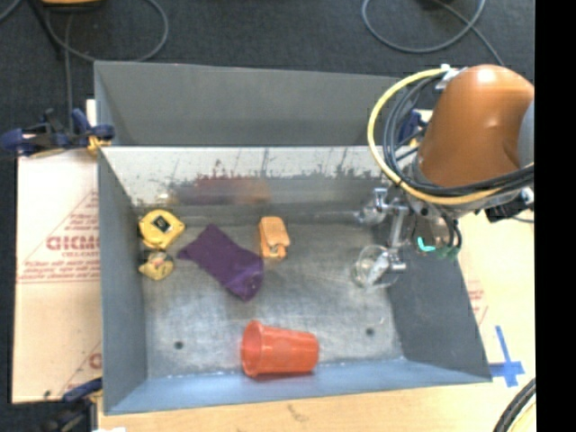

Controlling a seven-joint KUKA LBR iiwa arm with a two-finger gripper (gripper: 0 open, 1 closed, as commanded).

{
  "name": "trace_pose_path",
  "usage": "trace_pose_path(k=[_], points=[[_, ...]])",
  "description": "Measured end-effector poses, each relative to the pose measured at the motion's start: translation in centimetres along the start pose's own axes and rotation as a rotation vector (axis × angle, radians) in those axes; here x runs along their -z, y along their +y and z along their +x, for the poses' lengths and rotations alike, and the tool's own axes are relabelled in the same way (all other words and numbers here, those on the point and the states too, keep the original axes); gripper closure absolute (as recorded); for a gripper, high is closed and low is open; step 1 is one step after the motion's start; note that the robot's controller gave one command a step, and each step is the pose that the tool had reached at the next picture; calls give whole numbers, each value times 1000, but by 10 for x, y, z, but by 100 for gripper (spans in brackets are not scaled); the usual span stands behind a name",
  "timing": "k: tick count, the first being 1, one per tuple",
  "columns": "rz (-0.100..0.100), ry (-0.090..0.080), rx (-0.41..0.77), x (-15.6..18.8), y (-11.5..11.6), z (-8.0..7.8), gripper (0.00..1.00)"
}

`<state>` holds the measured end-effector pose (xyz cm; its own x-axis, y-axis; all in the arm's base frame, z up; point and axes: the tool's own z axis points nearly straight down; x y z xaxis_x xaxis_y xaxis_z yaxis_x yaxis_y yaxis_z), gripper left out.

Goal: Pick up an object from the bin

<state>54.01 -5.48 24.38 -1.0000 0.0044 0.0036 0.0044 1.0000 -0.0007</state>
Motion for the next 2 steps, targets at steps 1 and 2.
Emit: trace_pose_path(k=[1, 2], points=[[1, -8, 1, 4, 0, -1, 0], [1, -15, 4, -43, 27, -5, 0]])
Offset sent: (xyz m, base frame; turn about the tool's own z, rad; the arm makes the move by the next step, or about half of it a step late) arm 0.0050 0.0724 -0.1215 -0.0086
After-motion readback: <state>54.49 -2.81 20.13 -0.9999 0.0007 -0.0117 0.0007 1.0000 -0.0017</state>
